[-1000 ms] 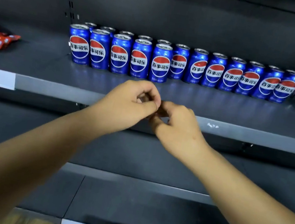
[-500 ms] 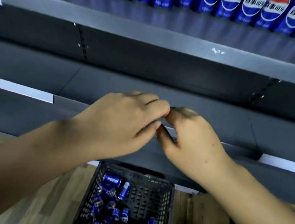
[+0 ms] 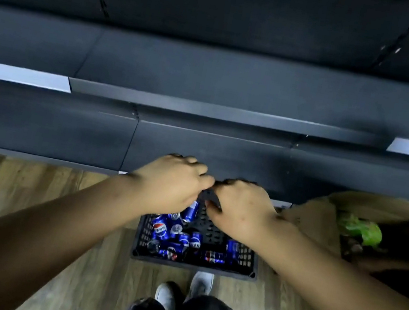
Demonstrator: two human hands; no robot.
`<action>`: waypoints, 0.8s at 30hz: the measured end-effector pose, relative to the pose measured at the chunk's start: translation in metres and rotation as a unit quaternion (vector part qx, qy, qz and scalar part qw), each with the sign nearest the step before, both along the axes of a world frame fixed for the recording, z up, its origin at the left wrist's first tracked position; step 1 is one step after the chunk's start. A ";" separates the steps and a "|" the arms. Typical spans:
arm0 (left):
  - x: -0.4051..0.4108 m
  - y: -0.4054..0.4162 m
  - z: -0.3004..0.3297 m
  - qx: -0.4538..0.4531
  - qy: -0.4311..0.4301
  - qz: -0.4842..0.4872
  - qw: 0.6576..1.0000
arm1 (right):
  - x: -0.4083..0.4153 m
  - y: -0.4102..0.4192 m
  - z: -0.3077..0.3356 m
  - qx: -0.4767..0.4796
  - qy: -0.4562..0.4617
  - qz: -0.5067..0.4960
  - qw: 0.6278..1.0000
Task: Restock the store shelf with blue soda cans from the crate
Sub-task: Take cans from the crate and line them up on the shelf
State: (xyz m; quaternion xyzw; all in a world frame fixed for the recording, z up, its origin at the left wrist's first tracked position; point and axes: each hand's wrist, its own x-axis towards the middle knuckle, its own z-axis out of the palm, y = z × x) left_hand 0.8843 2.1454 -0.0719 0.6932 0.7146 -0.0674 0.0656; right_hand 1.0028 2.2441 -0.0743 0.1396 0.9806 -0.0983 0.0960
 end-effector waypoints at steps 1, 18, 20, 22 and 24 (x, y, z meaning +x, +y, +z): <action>0.001 -0.002 -0.008 -0.013 0.004 0.006 1.000 | -0.002 -0.004 -0.011 -0.008 -0.017 -0.008 1.000; 0.027 0.027 -0.180 -0.168 -0.140 0.206 0.954 | 0.043 0.052 -0.169 -0.225 -0.169 -0.178 0.943; 0.036 0.035 -0.200 -0.187 -0.156 0.231 0.942 | 0.052 0.068 -0.192 -0.263 -0.171 -0.199 0.928; 0.041 0.043 -0.221 -0.214 -0.176 0.261 0.925 | 0.056 0.084 -0.214 -0.296 -0.188 -0.225 0.909; 0.042 0.053 -0.247 -0.245 -0.210 0.296 0.899 | 0.057 0.099 -0.236 -0.309 -0.218 -0.237 0.895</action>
